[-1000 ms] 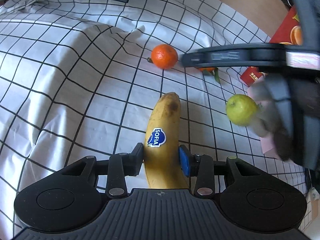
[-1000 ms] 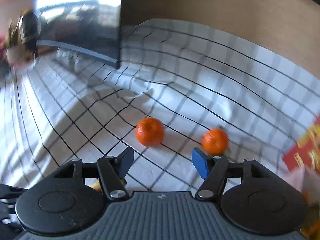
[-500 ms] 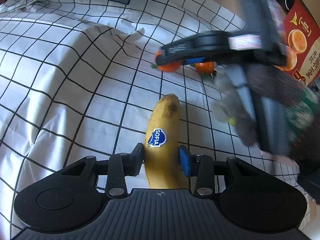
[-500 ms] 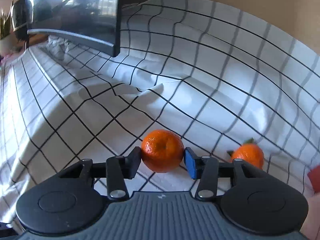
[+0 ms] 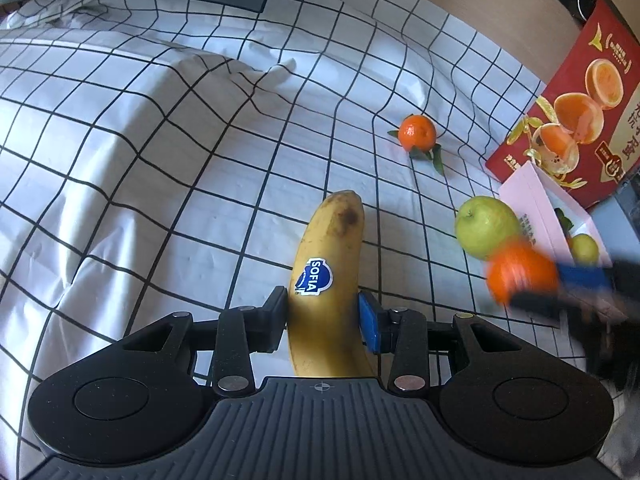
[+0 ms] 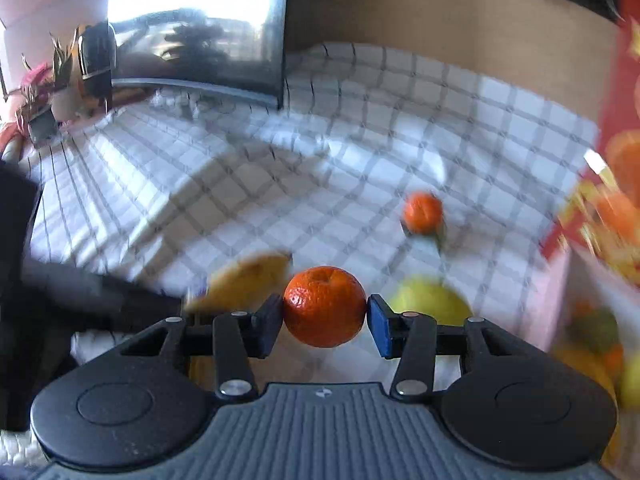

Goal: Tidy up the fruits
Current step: 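Hold the banana in the left gripper and the tangerine in the right, moving toward the box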

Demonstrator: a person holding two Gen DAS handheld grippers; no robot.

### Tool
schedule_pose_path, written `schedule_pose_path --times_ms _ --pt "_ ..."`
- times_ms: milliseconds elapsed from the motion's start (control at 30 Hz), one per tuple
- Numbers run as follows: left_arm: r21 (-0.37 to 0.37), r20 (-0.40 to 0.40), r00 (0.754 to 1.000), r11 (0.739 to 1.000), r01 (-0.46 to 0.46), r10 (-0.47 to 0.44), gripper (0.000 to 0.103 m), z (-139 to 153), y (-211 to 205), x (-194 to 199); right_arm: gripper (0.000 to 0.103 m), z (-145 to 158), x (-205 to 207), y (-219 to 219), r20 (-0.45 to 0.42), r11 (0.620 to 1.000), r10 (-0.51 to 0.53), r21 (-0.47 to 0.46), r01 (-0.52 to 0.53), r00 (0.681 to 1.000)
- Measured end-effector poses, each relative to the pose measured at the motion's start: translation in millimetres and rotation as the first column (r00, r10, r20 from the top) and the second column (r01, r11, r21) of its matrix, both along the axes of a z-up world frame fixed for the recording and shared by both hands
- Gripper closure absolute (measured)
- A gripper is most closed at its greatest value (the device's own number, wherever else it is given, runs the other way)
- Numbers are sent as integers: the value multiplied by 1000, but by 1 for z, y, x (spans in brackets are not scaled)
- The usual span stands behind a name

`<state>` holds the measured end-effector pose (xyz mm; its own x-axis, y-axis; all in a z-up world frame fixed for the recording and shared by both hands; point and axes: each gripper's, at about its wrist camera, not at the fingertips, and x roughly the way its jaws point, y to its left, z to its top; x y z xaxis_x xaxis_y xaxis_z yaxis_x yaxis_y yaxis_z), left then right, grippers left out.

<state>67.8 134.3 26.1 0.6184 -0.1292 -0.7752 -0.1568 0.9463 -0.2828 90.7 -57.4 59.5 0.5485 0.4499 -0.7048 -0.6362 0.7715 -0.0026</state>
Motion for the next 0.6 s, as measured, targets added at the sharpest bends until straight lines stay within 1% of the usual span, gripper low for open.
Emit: schedule_pose_path --times_ms 133,233,333,400,467,600 --pt "-7 -31 999 1000 -13 12 61 1 1 6 57 -23 -32 -30 -17 996 -48 -74 46 999" --pt "22 -46 999 1000 -3 4 61 2 -2 9 57 -34 -46 -50 -33 994 -90 -63 88 995" --pt "61 -72 997 998 13 -9 61 4 -12 7 57 -39 -54 -60 -26 991 -131 -38 130 991" --pt "57 -91 995 998 34 -29 61 3 -20 5 57 -39 -60 -65 -24 989 -146 -20 146 989" --pt "54 -104 992 996 74 -68 61 3 -32 0 57 -40 -65 -70 -23 988 -152 -13 151 988" --pt "52 -123 985 991 124 -117 61 1 -54 -14 54 -44 -70 -73 -29 988 -153 -27 152 988"
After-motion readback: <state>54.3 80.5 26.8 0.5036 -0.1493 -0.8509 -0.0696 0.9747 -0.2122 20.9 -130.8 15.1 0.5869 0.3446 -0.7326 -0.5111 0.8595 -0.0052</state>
